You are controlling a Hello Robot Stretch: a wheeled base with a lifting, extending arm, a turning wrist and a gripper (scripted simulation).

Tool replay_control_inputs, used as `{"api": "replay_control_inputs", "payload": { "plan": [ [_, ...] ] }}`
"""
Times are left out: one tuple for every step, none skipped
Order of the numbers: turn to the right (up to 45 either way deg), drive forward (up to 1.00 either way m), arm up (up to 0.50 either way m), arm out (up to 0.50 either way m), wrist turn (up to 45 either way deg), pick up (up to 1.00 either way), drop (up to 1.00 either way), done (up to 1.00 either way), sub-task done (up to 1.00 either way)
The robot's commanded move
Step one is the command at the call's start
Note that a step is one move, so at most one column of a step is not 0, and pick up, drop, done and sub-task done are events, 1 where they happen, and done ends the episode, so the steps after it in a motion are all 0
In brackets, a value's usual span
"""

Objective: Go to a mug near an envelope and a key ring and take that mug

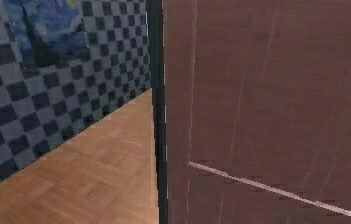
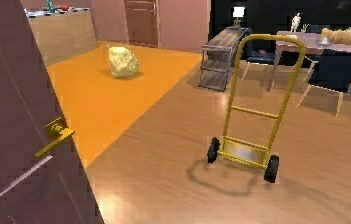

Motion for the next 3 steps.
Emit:
{"api": "replay_control_inputs", "payload": {
  "plan": [
    [0.0,0.45,0.0,0.0,0.0,0.0,0.0,0.0,0.0],
    [-45.0,0.0,0.0,0.0,0.0,0.0,0.0,0.0,0.0],
    [-15.0,0.0,0.0,0.0,0.0,0.0,0.0,0.0,0.0]
  ]
}}
